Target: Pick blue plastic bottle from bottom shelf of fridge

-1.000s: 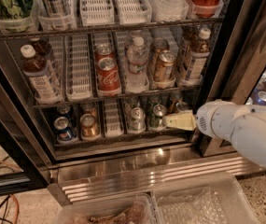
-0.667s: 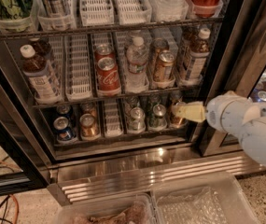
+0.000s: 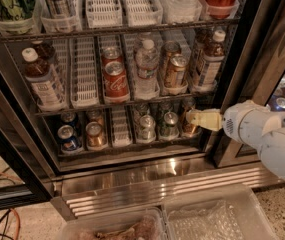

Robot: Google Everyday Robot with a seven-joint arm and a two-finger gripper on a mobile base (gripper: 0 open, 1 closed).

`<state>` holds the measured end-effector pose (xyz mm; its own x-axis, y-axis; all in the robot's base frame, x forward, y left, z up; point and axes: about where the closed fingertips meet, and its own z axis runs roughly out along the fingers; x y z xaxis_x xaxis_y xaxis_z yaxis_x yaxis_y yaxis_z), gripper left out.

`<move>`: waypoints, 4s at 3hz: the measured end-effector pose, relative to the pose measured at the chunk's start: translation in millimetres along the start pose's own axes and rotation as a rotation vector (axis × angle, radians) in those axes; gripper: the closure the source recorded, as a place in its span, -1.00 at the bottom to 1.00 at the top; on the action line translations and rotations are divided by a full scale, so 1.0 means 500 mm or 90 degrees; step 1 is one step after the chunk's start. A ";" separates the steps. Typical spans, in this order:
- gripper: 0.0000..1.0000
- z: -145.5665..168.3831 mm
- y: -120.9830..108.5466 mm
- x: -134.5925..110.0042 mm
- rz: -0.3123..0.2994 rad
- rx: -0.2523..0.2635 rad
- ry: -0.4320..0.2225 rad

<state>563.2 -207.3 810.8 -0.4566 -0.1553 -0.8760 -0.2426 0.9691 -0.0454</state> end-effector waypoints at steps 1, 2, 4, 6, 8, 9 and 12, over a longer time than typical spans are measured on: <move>-1.00 0.003 -0.010 -0.009 0.046 0.000 -0.035; -1.00 -0.007 -0.023 -0.045 0.049 0.007 -0.109; -1.00 0.002 -0.015 -0.094 0.074 0.025 -0.193; -1.00 0.019 0.025 -0.062 0.062 -0.009 -0.168; -1.00 0.082 0.089 -0.048 0.089 -0.025 -0.215; -1.00 0.116 0.109 -0.071 0.072 0.002 -0.257; -1.00 0.120 0.109 -0.085 0.078 0.043 -0.284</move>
Offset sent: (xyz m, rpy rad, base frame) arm 0.0252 0.0381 0.0251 0.1155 -0.3378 -0.0645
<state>620.9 -136.5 816.8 -0.0627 0.0441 -0.9971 -0.1469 0.9877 0.0529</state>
